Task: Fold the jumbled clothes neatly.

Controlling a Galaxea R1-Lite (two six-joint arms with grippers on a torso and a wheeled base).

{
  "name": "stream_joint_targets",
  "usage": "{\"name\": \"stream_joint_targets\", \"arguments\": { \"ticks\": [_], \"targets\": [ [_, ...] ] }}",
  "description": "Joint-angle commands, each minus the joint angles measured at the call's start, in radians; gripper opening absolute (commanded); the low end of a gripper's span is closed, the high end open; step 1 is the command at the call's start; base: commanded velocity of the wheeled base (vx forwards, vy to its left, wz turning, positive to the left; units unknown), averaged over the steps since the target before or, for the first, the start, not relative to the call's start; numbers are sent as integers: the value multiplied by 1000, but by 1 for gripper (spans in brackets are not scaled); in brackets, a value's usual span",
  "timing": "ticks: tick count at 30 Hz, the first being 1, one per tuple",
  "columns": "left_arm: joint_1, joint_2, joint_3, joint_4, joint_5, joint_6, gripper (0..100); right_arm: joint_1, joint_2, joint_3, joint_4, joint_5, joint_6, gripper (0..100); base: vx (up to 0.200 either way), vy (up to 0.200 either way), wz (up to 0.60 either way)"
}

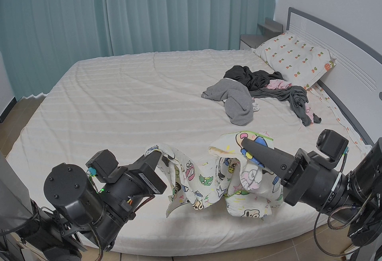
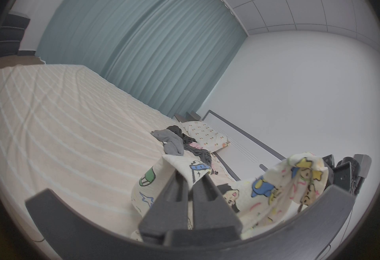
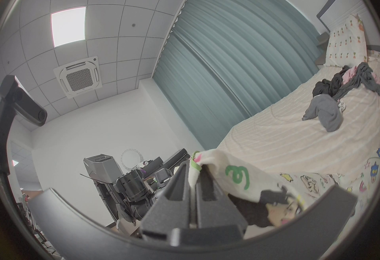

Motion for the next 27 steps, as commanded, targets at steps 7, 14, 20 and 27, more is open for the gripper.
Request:
{"name": "stream_joint_targets", "arguments": {
  "ticks": [7,14,20,27],
  "targets": [
    [9,14,8,-18,-4,18,0,1,6,1,-10,0,0,0,29,0,0],
    [8,19,5,-18,-4,29,0,1,3,1,-10,0,-1,0,200,0,0],
    [0,19,16,-18,-2,29,0,1,1,1,-10,0,-1,0,133,0,0],
    [-6,17,30,-18,-2,29,0,1,7,3,-10,0,-1,0,0,0,0]
  ]
}}
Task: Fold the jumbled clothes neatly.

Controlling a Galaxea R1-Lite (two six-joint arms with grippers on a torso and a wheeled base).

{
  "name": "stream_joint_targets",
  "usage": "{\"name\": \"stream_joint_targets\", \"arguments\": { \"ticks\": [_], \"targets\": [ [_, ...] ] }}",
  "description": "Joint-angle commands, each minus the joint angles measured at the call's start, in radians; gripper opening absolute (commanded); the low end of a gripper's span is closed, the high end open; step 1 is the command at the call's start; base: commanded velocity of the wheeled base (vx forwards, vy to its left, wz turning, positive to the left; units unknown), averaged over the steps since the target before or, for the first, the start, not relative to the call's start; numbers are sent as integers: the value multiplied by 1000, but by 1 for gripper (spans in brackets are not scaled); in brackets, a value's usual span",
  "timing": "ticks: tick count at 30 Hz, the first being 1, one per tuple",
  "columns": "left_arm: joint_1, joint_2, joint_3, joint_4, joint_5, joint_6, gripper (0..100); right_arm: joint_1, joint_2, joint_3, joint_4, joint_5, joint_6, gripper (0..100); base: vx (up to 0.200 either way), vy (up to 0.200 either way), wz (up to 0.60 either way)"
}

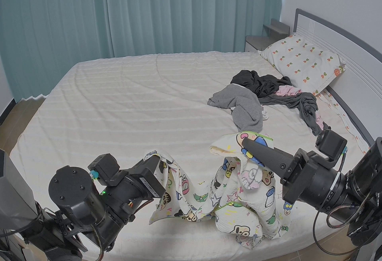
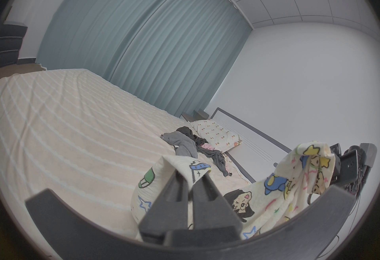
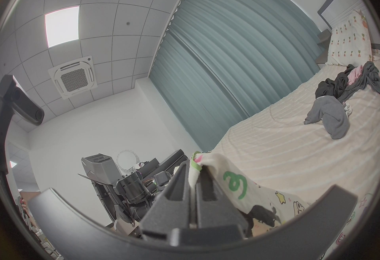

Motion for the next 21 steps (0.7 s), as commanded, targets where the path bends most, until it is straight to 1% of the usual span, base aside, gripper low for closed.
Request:
{"name": "stream_joint_targets", "arguments": {
  "ticks": [1,6,21],
  "targets": [
    [-3,0,3,-18,1,-1,0,1,3,0,-10,0,0,0,0,0,0],
    [-3,-9,13,-18,1,1,0,1,3,2,-10,0,0,0,0,0,0],
    [14,-17,16,-18,2,4,0,1,4,-3,-10,0,-11,0,0,200,0]
  ]
}}
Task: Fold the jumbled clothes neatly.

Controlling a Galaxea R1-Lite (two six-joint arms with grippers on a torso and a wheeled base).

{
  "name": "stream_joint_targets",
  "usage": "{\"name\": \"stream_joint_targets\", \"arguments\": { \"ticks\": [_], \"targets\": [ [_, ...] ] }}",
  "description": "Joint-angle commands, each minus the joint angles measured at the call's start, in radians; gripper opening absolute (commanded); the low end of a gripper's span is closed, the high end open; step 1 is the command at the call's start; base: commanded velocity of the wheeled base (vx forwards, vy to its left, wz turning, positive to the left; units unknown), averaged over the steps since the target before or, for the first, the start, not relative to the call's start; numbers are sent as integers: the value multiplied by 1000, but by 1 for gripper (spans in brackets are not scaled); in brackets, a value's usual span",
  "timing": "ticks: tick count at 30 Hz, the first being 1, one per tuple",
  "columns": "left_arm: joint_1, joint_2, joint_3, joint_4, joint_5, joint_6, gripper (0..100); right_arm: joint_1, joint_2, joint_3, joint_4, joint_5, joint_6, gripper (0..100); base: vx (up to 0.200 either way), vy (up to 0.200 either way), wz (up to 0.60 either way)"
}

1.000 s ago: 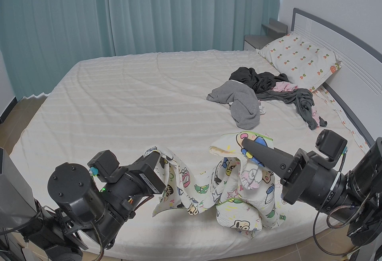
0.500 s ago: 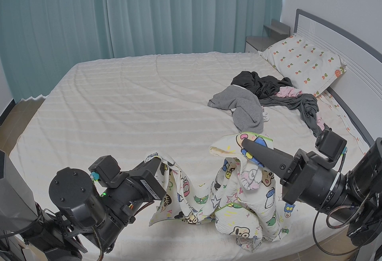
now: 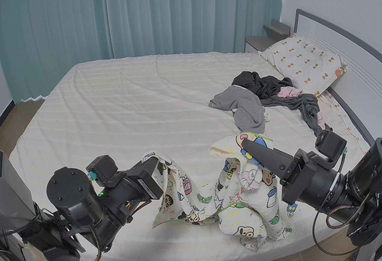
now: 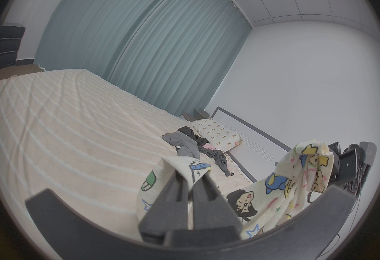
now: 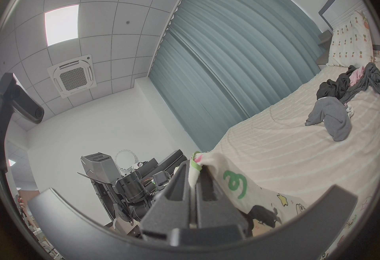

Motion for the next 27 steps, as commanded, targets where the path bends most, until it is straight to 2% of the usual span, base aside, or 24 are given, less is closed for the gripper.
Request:
{"name": "stream_joint_targets", "arguments": {
  "ticks": [1,6,27],
  "targets": [
    [3,-6,1,-18,1,2,0,0,2,-2,-10,0,-5,0,0,200,0],
    [3,-11,12,-18,2,66,0,2,4,-8,-10,0,-12,0,0,200,0],
    [1,-115,64,-18,7,54,0,20,19,-36,-9,-1,-51,0,0,200,0]
  ]
}}
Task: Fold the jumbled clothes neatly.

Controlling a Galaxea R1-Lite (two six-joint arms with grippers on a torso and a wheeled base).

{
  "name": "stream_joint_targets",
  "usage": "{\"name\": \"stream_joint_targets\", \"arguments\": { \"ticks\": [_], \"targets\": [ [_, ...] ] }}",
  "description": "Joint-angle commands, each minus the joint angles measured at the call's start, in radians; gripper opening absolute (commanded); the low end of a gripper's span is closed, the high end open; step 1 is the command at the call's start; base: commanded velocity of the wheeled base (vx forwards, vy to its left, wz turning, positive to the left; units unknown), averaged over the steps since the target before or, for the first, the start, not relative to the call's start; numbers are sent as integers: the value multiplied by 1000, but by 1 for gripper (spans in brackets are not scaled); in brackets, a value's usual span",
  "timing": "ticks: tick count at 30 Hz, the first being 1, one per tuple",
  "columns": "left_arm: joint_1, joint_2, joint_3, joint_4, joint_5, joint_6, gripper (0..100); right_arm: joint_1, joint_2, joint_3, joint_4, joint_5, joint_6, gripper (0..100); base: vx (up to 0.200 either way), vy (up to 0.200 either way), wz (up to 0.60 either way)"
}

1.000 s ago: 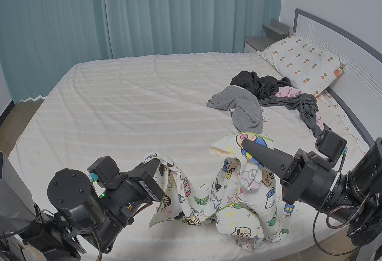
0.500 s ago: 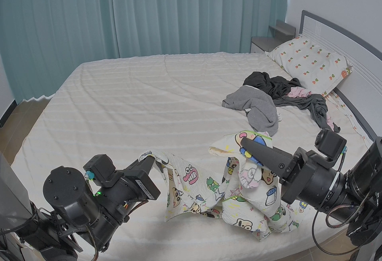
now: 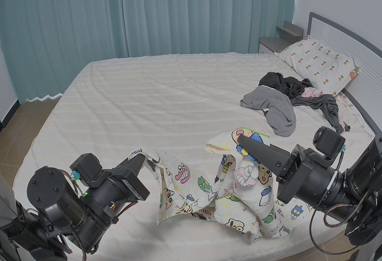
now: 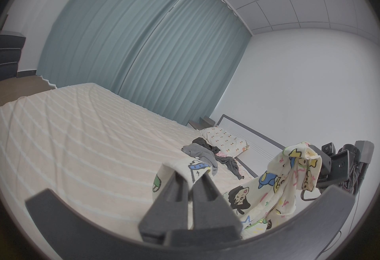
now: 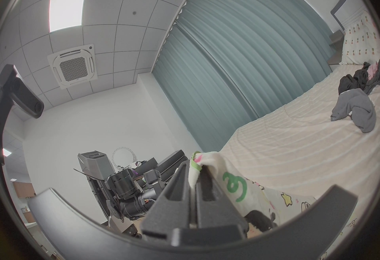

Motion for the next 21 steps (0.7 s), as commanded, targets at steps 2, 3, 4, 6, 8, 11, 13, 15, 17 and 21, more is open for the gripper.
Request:
{"name": "stream_joint_targets", "arguments": {
  "ticks": [2,3,4,6,8,11,13,15,17,21],
  "targets": [
    [0,-21,10,-18,1,0,0,10,4,-5,-9,-1,-2,0,0,200,0],
    [0,-22,10,-18,2,0,0,11,3,-5,-9,-1,-2,0,0,200,0],
    [0,-24,10,-18,2,0,0,11,3,-7,-9,-1,-2,0,0,200,0],
    [0,-27,11,-18,2,0,0,11,3,-7,-9,-1,-2,0,0,200,0],
    [0,-29,11,-18,4,1,0,11,3,-7,-9,-1,-2,0,0,200,0],
    [0,-29,11,-18,4,1,0,13,3,-7,-9,1,-4,0,0,200,0],
    [0,-29,11,-18,4,1,0,13,1,-7,-9,1,-4,0,0,200,0],
    [0,-29,11,-18,4,1,0,13,1,-5,-9,1,-4,0,0,200,0],
    [0,-29,13,-18,4,1,0,13,1,-7,-9,1,-4,0,0,200,0],
    [-3,-27,31,-18,4,3,0,11,1,-5,-9,-1,-2,0,0,200,0]
  ]
}}
